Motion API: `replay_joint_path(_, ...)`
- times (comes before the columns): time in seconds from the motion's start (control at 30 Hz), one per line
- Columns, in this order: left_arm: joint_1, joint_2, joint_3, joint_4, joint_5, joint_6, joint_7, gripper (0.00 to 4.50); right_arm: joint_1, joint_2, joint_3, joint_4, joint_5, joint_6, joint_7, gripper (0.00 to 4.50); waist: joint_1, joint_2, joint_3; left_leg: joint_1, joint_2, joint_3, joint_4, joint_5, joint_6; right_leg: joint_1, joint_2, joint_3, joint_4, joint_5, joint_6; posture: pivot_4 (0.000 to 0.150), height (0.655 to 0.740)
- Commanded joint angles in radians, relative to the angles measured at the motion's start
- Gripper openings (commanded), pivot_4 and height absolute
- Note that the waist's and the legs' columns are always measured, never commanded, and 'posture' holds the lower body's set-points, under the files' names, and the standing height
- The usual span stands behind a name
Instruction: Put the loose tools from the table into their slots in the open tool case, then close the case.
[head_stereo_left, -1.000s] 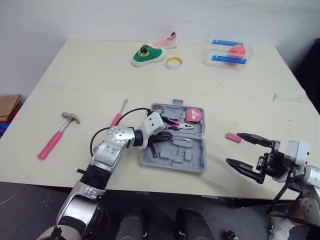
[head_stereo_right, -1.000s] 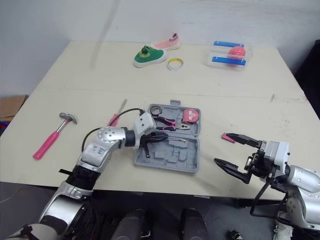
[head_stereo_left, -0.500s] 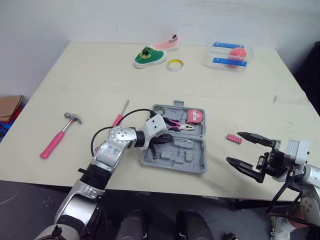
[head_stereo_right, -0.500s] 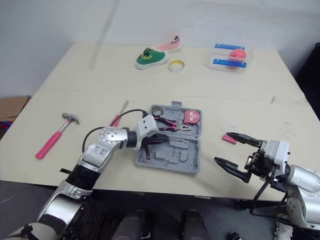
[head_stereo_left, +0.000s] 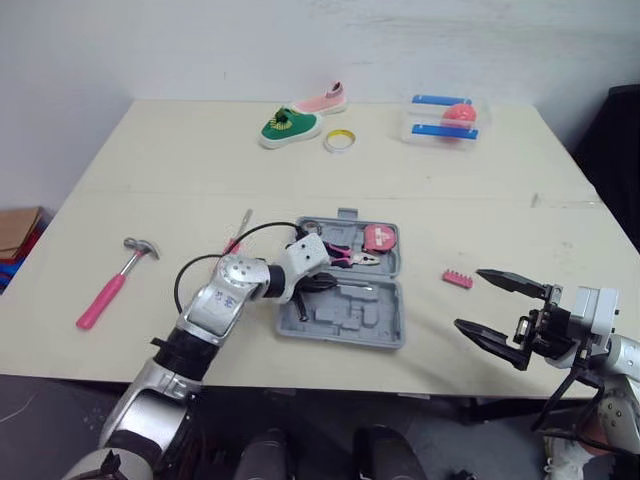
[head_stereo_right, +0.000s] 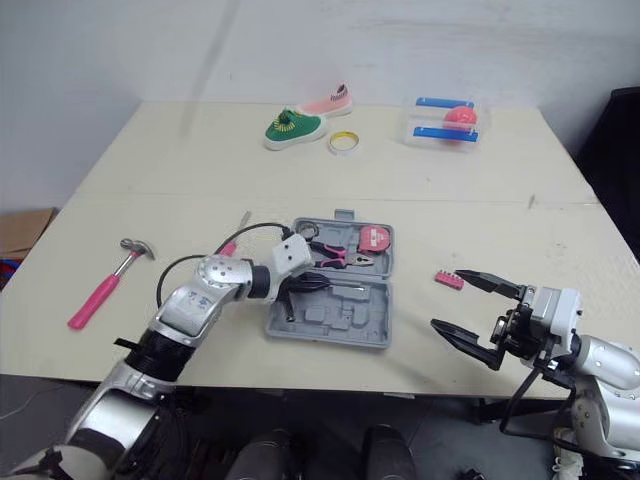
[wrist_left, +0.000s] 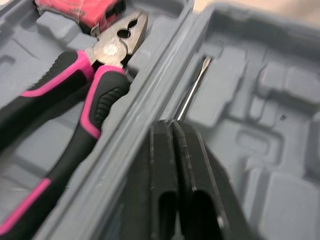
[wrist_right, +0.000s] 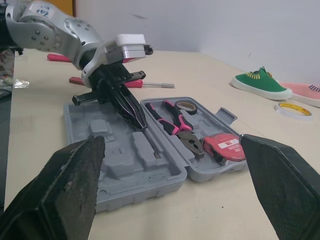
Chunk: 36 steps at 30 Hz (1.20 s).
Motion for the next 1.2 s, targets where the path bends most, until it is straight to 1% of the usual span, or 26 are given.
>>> replay_joint_path(0.03, 0.002, -0.015, 0.139, -0.074, -0.117, -0.144, -0.028, 0.05, -0.002, -0.011, -0.049, 0.012, 0.013, -0.028, 0.023, 4.5, 0.002, -0.003, 0.004, -0.003, 0.0, 0.0, 0.001, 0.001, 0.0, -0.003, 0.0, 0.0, 0.001, 0.0, 0.0, 0.15, 0.74)
replay_joint_path(0.1, 0.018, 0.009, 0.171, -0.114, -0.156, -0.194, -0.076, 0.05, 0.0, -0.019, -0.058, 0.025, 0.014, -0.033, 0.032, 4.5, 0.003, -0.003, 0.004, -0.004, 0.0, 0.0, 0.001, 0.002, -0.003, -0.003, 0.0, -0.001, 0.001, 0.0, 0.0, 0.15, 0.74)
replay_joint_path(0.13, 0.04, 0.044, 0.218, -0.156, -0.193, -0.218, -0.11, 0.05, 0.002, -0.03, -0.071, 0.044, 0.013, -0.04, 0.047, 4.5, 0.003, -0.003, 0.004, -0.004, -0.001, 0.0, 0.001, 0.002, -0.003, -0.003, -0.001, -0.001, 0.001, 0.0, 0.0, 0.15, 0.74)
replay_joint_path(0.17, 0.064, 0.086, 0.29, -0.194, -0.237, -0.207, -0.12, 0.05, -0.002, -0.044, -0.091, 0.079, 0.012, -0.053, 0.064, 4.5, 0.002, -0.003, 0.005, -0.004, -0.001, 0.0, 0.001, 0.002, -0.003, -0.003, -0.001, -0.001, 0.0, 0.0, 0.0, 0.15, 0.74)
replay_joint_path(0.23, 0.114, 0.152, 0.391, -0.248, -0.317, -0.163, -0.134, 0.05, -0.011, -0.066, -0.118, 0.14, 0.007, -0.078, 0.093, 4.5, -0.007, -0.002, 0.005, -0.003, -0.001, 0.002, 0.0, 0.001, -0.003, -0.003, -0.001, 0.0, -0.002, 0.0, 0.0, 0.15, 0.74)
replay_joint_path(0.27, 0.149, 0.182, 0.434, -0.268, -0.346, -0.14, -0.134, 0.28, -0.018, -0.074, -0.129, 0.173, 0.001, -0.096, 0.106, 4.5, -0.011, -0.002, 0.006, -0.003, -0.001, 0.002, -0.001, 0.001, -0.003, -0.003, -0.001, 0.0, -0.002, 0.0, 0.0, 0.15, 0.74)
replay_joint_path(0.3, 0.199, 0.214, 0.484, -0.286, -0.367, -0.134, -0.136, 0.57, -0.026, -0.084, -0.142, 0.21, -0.005, -0.115, 0.118, 4.5, -0.012, -0.002, 0.006, -0.002, -0.001, 0.002, -0.002, 0.001, -0.004, -0.003, 0.0, 0.0, -0.002, 0.0, 0.0, 0.15, 0.74)
replay_joint_path(0.33, 0.272, 0.252, 0.544, -0.292, -0.362, -0.151, -0.139, 0.92, -0.035, -0.096, -0.157, 0.255, -0.011, -0.137, 0.131, 4.5, -0.013, -0.001, 0.006, -0.002, -0.001, 0.002, -0.002, 0.001, -0.004, -0.002, 0.0, 0.0, -0.002, 0.0, 0.0, 0.15, 0.74)
replay_joint_path(0.4, 0.384, 0.298, 0.642, -0.289, -0.355, -0.182, -0.132, 1.84, -0.049, -0.11, -0.177, 0.328, -0.023, -0.177, 0.152, 4.5, -0.024, -0.001, 0.007, -0.002, -0.001, 0.002, -0.003, 0.001, -0.003, -0.003, -0.001, 0.001, -0.002, 0.0, 0.0, 0.15, 0.74)
replay_joint_path(0.47, 0.496, 0.324, 0.771, -0.276, -0.364, -0.21, -0.107, 2.7, -0.057, -0.125, -0.191, 0.411, -0.044, -0.228, 0.177, 4.5, -0.025, -0.002, 0.008, -0.002, -0.001, 0.002, -0.003, -0.001, 0.0, -0.003, -0.001, 0.0, -0.003, 0.0, 0.0, 0.15, 0.74)
replay_joint_path(0.5, 0.532, 0.332, 0.81, -0.27, -0.365, -0.225, -0.102, 3.1, -0.061, -0.13, -0.194, 0.443, -0.051, -0.249, 0.187, 4.5, -0.025, -0.003, 0.009, -0.002, -0.001, 0.002, -0.003, -0.001, 0.001, -0.003, -0.001, 0.0, -0.003, 0.0, 0.0, 0.15, 0.74)
replay_joint_path(0.53, 0.571, 0.341, 0.855, -0.264, -0.366, -0.23, -0.095, 3.5, -0.065, -0.134, -0.199, 0.471, -0.055, -0.263, 0.188, 4.5, -0.024, -0.005, 0.01, -0.002, 0.0, 0.002, -0.002, -0.002, 0.001, -0.003, -0.001, 0.0, -0.003, 0.0, 0.0, 0.15, 0.74)
replay_joint_path(0.57, 0.605, 0.347, 0.914, -0.253, -0.375, -0.229, -0.079, 3.97, -0.068, -0.142, -0.204, 0.505, -0.063, -0.279, 0.189, 4.5, -0.022, -0.005, 0.01, -0.002, -0.001, 0.001, -0.003, -0.005, -0.004, -0.003, -0.002, 0.0, -0.003, 0.0, 0.0, 0.15, 0.74)
replay_joint_path(0.6, 0.645, 0.358, 0.986, -0.224, -0.378, -0.234, -0.067, 4.44, -0.073, -0.153, -0.215, 0.554, -0.074, -0.304, 0.187, 4.5, -0.022, -0.005, 0.01, -0.002, 0.0, 0.0, -0.002, -0.005, -0.004, -0.003, -0.002, 0.0, -0.003, 0.0, 0.0, 0.15, 0.74)
replay_joint_path(0.67, 0.706, 0.381, 1.092, -0.162, -0.379, -0.24, -0.052, 4.44, -0.08, -0.173, -0.232, 0.64, -0.093, -0.343, 0.184, 4.5, -0.02, -0.005, 0.011, -0.002, -0.001, 0.0, -0.003, -0.005, -0.004, -0.003, -0.003, 0.0, -0.004, 0.0, 0.0, 0.15, 0.74)
replay_joint_path(0.77, 0.763, 0.416, 1.19, -0.051, -0.357, -0.272, -0.02, 4.44, -0.085, -0.202, -0.256, 0.755, -0.104, -0.389, 0.18, 4.5, -0.023, -0.004, 0.011, -0.002, 0.0, 0.0, -0.005, -0.006, -0.005, -0.004, -0.003, 0.0, -0.005, -0.001, -0.002, 0.15, 0.74)
replay_joint_path(0.87, 0.763, 0.452, 1.252, 0.058, -0.344, -0.3, 0.033, 4.44, -0.096, -0.23, -0.277, 0.866, -0.113, -0.436, 0.17, 4.5, -0.024, -0.004, 0.012, -0.002, 0.0, 0.0, -0.007, -0.007, -0.006, -0.005, -0.003, 0.0, -0.006, -0.002, -0.004, 0.15, 0.74)
replay_joint_path(0.9, 0.765, 0.49, 1.272, 0.155, -0.321, -0.318, 0.064, 4.44, -0.091, -0.245, -0.284, 0.917, -0.123, -0.457, 0.158, 4.5, -0.025, -0.004, 0.012, -0.002, 0.0, 0.0, -0.007, -0.007, -0.007, -0.005, -0.003, 0.0, -0.006, -0.002, -0.004, 0.15, 0.74)
replay_joint_path(0.93, 0.768, 0.518, 1.284, 0.228, -0.304, -0.334, 0.083, 4.44, -0.088, -0.256, -0.289, 0.955, -0.128, -0.474, 0.152, 4.5, -0.027, -0.004, 0.012, -0.002, 0.0, 0.0, -0.008, -0.007, -0.007, -0.006, -0.003, 0.0, -0.007, -0.002, -0.004, 0.15, 0.74)
replay_joint_path(1.0, 0.771, 0.559, 1.305, 0.345, -0.311, -0.336, 0.088, 4.44, -0.079, -0.272, -0.297, 1.004, -0.129, -0.495, 0.152, 4.5, -0.029, -0.004, 0.012, -0.002, 0.0, 0.0, -0.011, -0.007, -0.007, -0.007, -0.003, 0.0, -0.007, -0.003, -0.005, 0.15, 0.74)
replay_joint_path(1.1, 0.767, 0.591, 1.299, 0.416, -0.314, -0.377, 0.079, 4.44, -0.078, -0.283, -0.306, 1.032, -0.125, -0.505, 0.157, 4.5, -0.03, -0.004, 0.012, -0.002, 0.0, 0.002, -0.016, -0.007, -0.008, -0.009, -0.003, 0.0, -0.009, -0.003, -0.005, 0.15, 0.74)
replay_joint_path(1.2, 0.751, 0.596, 1.289, 0.429, -0.332, -0.388, 0.071, 4.44, -0.079, -0.287, -0.303, 1.038, -0.122, -0.508, 0.161, 4.5, -0.031, -0.004, 0.012, -0.002, 0.0, 0.003, -0.02, -0.006, -0.009, -0.01, -0.003, 0.001, -0.01, -0.003, -0.006, 0.15, 0.74)
